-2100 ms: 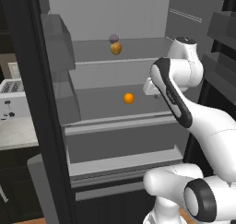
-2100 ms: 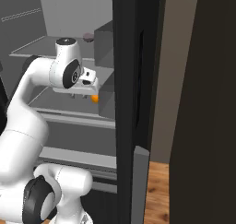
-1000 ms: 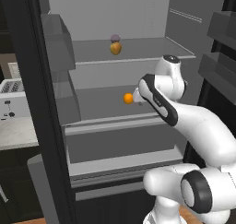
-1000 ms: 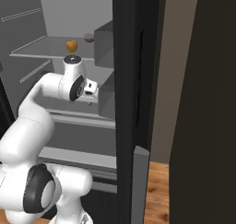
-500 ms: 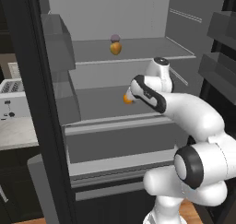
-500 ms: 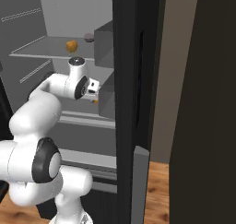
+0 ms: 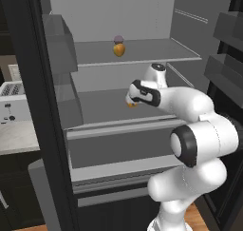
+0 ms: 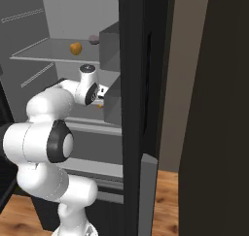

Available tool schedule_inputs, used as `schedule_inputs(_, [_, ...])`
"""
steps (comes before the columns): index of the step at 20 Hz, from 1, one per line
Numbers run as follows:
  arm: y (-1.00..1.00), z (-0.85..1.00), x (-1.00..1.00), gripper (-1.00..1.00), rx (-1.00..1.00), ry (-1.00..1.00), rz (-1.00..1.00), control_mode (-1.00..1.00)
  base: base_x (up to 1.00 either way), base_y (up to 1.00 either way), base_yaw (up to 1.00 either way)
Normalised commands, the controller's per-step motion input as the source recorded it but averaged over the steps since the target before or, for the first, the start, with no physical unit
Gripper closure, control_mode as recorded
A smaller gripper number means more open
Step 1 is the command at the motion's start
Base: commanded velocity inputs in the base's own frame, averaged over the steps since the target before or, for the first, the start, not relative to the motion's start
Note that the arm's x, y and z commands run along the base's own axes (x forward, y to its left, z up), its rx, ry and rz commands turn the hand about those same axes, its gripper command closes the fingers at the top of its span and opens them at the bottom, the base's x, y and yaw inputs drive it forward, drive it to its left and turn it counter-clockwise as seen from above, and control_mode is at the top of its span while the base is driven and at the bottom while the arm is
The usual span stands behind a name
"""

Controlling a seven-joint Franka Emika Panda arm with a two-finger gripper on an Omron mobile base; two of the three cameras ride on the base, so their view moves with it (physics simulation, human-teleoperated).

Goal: Pick up the orange and apple from the fridge and place one fruit on each plate on the dining counter.

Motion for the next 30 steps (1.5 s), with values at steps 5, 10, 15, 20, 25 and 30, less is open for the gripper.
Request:
schedule_inputs(5, [0.00,-0.09,0.51,-1.00,0.00,0.00,0.00,-1.00,0.00,0.00,0.00])
schedule_inputs(10, [0.00,-0.14,0.43,-1.00,0.00,0.00,0.00,-1.00,0.00,0.00,0.00])
schedule_inputs(15, [0.00,-0.19,0.39,-1.00,0.00,0.00,0.00,-1.00,0.00,0.00,0.00])
schedule_inputs(20, [0.01,-0.21,0.35,-1.00,0.00,-0.02,0.00,-1.00,0.00,0.00,0.00])
schedule_inputs(25, [0.01,-0.14,0.38,-1.00,0.00,-0.01,0.00,-1.00,0.00,0.00,0.00])
schedule_inputs(30, [0.05,-0.16,0.32,-1.00,0.00,0.00,0.00,-1.00,0.00,0.00,0.00])
